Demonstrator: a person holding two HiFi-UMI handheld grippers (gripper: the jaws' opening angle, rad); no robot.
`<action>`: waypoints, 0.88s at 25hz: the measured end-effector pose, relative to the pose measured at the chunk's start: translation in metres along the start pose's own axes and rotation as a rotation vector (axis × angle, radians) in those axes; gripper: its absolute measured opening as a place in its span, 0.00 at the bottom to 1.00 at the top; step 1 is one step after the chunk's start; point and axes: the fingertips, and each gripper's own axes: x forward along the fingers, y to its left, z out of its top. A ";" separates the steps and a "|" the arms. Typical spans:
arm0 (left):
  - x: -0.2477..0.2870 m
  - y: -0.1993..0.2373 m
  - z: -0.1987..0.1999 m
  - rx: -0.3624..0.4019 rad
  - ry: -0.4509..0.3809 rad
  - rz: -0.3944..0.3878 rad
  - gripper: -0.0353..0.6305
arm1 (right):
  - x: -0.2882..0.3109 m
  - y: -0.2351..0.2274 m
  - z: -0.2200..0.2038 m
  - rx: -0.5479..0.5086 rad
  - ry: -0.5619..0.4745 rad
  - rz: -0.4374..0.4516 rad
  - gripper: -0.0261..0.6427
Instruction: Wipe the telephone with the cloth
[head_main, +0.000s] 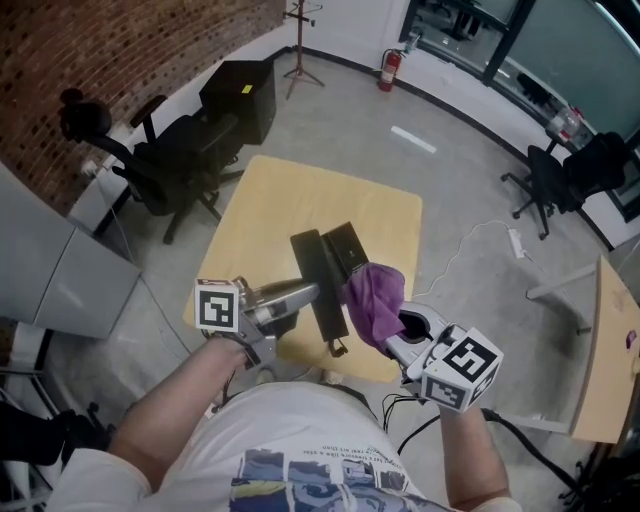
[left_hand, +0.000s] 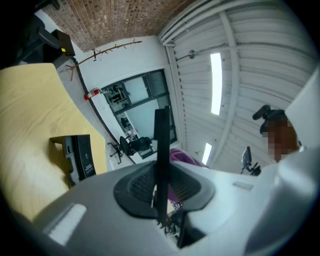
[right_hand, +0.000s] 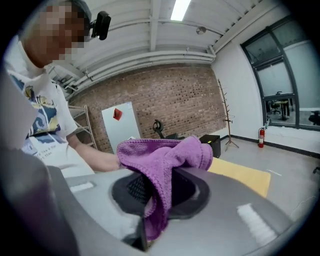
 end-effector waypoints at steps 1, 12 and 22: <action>0.000 -0.003 -0.004 0.000 0.010 -0.018 0.17 | 0.000 -0.006 0.007 0.010 -0.022 0.002 0.11; -0.006 -0.034 -0.024 0.031 0.074 -0.183 0.17 | 0.027 -0.020 0.051 0.179 -0.166 0.244 0.11; -0.011 -0.035 -0.017 0.034 0.046 -0.207 0.17 | 0.026 0.002 0.028 0.259 -0.129 0.375 0.11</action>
